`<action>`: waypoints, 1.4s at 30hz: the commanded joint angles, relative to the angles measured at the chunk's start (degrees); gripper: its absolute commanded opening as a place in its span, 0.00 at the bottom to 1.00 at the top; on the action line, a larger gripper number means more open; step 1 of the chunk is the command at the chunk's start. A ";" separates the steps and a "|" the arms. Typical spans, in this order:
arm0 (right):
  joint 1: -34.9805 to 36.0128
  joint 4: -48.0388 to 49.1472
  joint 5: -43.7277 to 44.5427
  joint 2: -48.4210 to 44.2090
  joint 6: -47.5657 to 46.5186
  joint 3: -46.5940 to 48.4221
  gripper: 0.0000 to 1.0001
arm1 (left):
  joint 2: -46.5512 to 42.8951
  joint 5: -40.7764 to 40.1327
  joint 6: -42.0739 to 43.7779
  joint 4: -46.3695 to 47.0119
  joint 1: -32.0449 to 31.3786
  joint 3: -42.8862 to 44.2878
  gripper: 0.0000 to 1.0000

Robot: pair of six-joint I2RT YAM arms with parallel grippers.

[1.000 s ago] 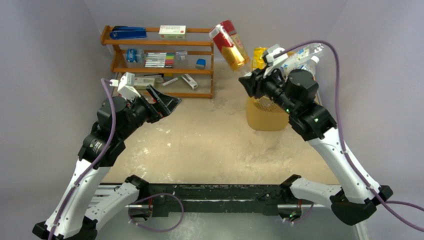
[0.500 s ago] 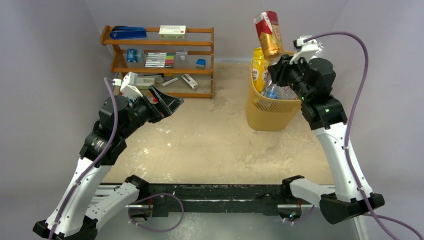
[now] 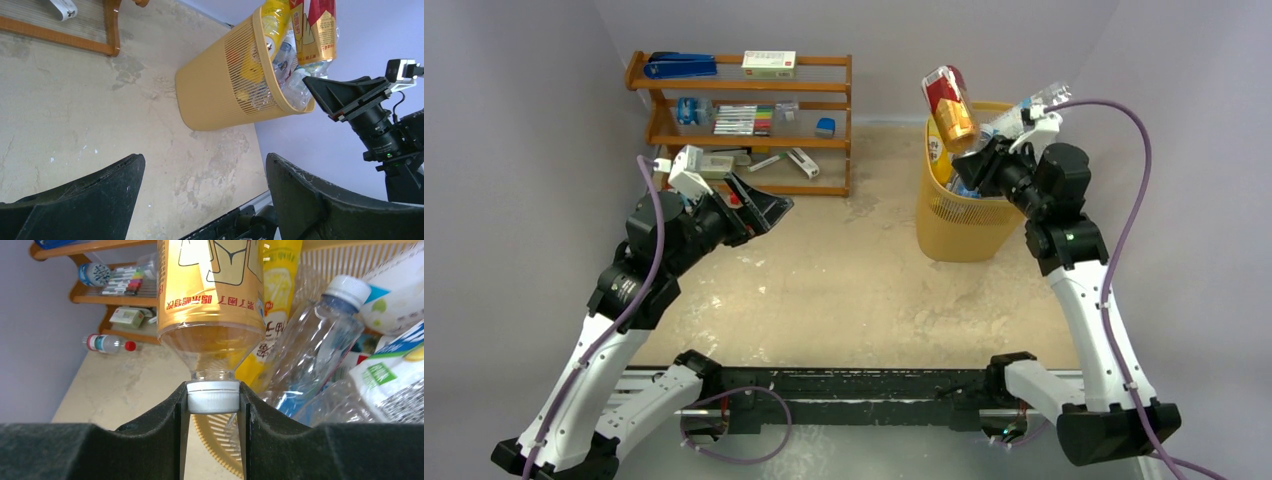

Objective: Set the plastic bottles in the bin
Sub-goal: Place the plastic bottle in the trash bin.

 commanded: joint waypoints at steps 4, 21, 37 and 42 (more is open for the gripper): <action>-0.94 10.18 -3.76 -5.58 10.03 -5.47 0.39 | -1.11 1.01 0.40 3.03 0.26 -0.39 0.91; -2.69 11.94 2.04 -13.02 17.51 -11.31 0.35 | -2.02 1.67 0.81 2.44 0.28 -0.43 0.91; -2.93 8.51 12.98 -17.91 18.17 -12.20 0.32 | -1.12 3.08 -0.28 3.80 0.25 -1.22 0.92; -2.97 9.74 9.71 -14.07 19.24 -12.78 0.34 | -1.37 3.12 -0.20 3.62 0.27 -1.40 0.92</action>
